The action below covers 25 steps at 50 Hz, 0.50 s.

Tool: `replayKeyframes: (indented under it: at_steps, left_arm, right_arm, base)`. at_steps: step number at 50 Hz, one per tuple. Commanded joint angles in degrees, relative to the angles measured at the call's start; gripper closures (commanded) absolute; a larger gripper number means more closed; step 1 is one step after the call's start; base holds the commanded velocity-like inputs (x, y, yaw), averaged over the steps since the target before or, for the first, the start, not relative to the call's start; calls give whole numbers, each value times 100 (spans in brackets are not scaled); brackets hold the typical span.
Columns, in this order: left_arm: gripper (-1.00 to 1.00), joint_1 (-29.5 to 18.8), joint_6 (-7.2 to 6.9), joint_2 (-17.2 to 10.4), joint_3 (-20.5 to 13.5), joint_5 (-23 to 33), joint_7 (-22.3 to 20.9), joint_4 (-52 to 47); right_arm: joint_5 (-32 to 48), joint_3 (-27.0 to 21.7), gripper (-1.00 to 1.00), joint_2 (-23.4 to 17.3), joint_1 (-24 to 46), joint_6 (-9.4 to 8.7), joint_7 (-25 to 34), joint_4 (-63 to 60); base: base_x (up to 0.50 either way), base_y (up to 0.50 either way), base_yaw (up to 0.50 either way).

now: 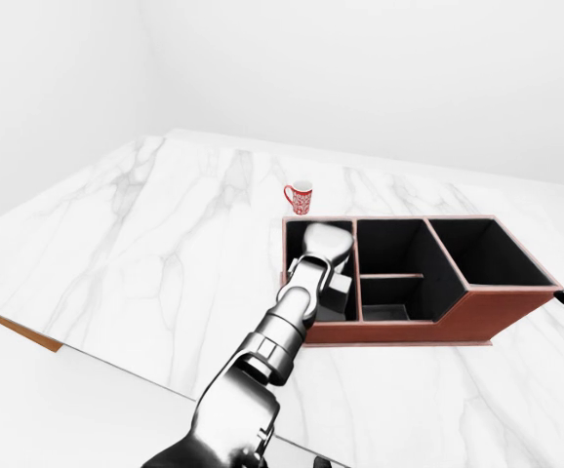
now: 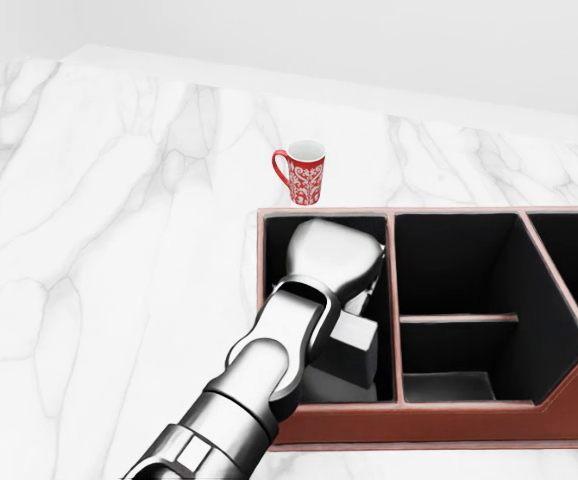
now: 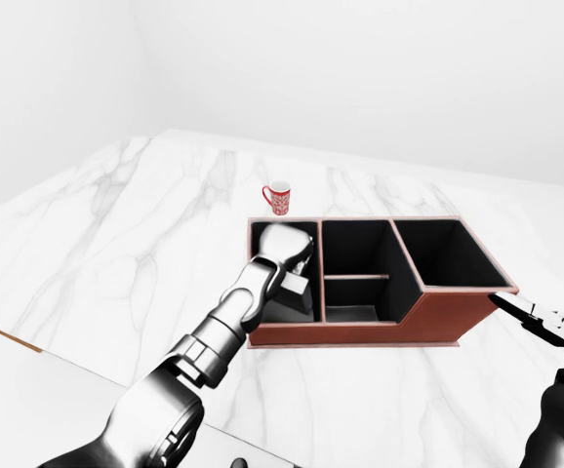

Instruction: Pick up the book and place it in the left compartment of the caddy.

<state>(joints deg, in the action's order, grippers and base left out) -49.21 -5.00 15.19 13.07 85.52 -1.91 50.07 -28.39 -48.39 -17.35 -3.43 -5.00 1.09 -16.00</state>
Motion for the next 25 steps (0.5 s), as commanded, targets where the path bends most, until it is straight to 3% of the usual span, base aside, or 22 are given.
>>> replayKeyframes:
  at_steps: [1,25]
  left_arm:
    - [100,-414,0,0,-1,-120,572,968]
    - [100,-443,0,106,80,87,1151,1990]
  right_arm:
    - [11,-1,-100,10,1,0,22,14]
    - [40,27,-100,20,-2,0,36,37]
  base:
    - [0,0,0]
    - [0,0,0]
